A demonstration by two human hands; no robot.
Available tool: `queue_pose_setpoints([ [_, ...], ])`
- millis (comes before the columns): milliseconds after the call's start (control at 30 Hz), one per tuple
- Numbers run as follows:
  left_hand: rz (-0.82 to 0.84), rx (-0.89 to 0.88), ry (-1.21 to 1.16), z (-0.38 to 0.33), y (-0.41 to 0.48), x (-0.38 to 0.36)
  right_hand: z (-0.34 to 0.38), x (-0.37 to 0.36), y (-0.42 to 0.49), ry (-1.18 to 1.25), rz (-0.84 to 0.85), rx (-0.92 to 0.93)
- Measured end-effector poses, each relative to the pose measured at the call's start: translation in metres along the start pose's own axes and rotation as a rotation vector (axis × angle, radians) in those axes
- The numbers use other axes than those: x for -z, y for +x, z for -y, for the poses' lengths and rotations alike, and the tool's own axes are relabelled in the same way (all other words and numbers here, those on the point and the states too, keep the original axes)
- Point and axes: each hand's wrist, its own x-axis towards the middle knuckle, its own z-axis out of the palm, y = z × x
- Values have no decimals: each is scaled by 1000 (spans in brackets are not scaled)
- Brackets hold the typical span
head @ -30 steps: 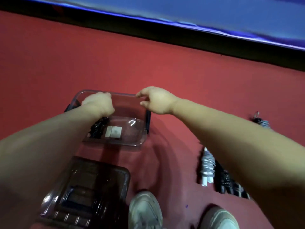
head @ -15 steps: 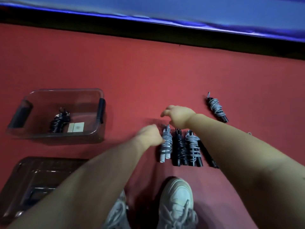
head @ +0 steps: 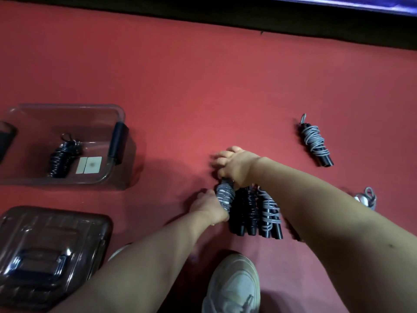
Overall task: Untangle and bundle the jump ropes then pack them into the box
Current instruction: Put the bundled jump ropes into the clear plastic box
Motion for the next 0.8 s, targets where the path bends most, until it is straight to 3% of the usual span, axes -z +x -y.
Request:
queue_pose_setpoints([
  [200,-136,-139,66,20,-2,27,0,-3,-2,115,-70,-92],
  [433,-459,-454,163,46,-36,99,-8,8,-25,438,-512,-185],
  [600,-580,-470,160,75,-61,174,8,82,-25,614,-652,-141],
  [800,-614,-477,222,144,-93,251,47,176,1,548,-627,-77],
])
